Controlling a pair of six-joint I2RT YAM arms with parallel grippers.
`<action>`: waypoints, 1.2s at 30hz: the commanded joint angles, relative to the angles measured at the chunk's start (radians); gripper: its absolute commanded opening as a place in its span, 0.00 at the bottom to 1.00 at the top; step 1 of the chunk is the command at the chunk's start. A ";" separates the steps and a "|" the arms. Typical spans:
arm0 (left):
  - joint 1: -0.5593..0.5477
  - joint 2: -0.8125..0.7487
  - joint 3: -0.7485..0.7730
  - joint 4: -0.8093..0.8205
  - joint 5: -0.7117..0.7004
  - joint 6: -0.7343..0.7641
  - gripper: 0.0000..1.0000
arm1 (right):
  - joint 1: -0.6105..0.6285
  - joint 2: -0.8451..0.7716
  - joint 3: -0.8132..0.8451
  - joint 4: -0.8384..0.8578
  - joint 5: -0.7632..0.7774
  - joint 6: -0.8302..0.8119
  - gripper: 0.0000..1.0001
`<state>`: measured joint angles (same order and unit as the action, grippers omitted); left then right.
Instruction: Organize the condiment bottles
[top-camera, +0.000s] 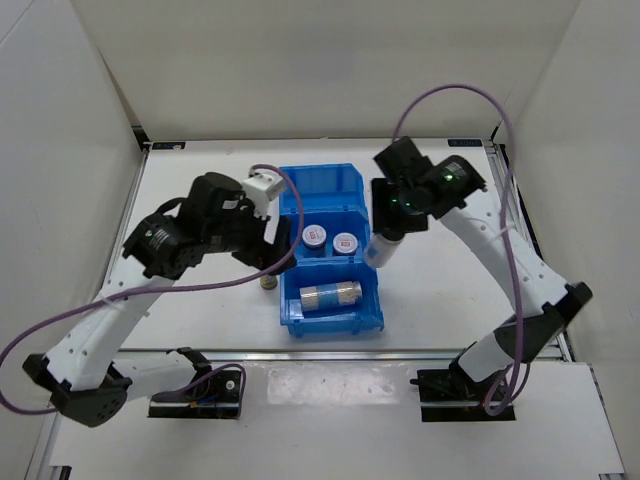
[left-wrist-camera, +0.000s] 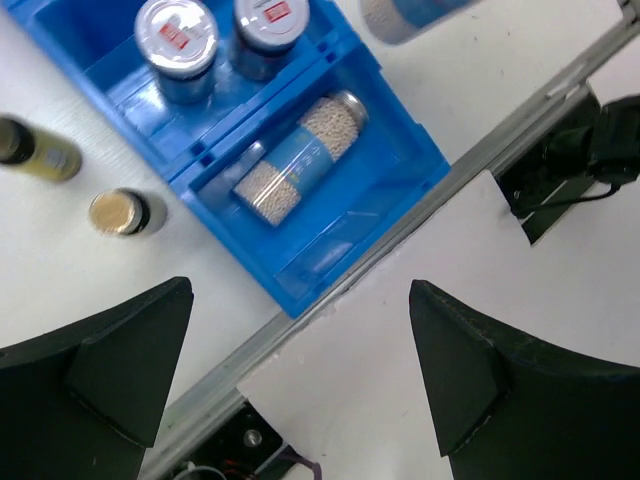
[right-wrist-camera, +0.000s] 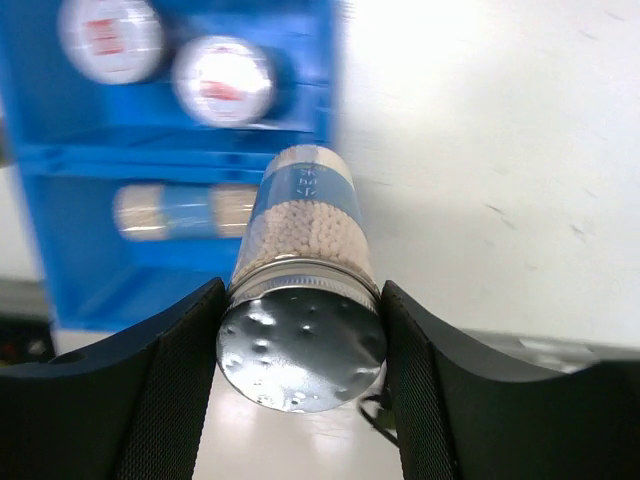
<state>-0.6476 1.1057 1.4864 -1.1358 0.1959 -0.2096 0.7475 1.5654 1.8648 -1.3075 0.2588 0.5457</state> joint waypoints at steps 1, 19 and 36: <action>-0.084 0.055 0.063 0.067 -0.022 0.062 1.00 | -0.080 -0.108 -0.088 -0.249 0.042 -0.007 0.01; -0.475 0.391 -0.040 0.306 -0.153 0.435 0.93 | -0.349 -0.226 -0.567 -0.032 0.036 -0.018 0.01; -0.462 0.654 -0.101 0.514 -0.214 0.437 0.92 | -0.395 -0.335 -0.653 -0.007 -0.052 -0.016 0.59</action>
<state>-1.1275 1.7672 1.3941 -0.6880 -0.0330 0.2207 0.3553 1.2747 1.2098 -1.2900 0.2131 0.5209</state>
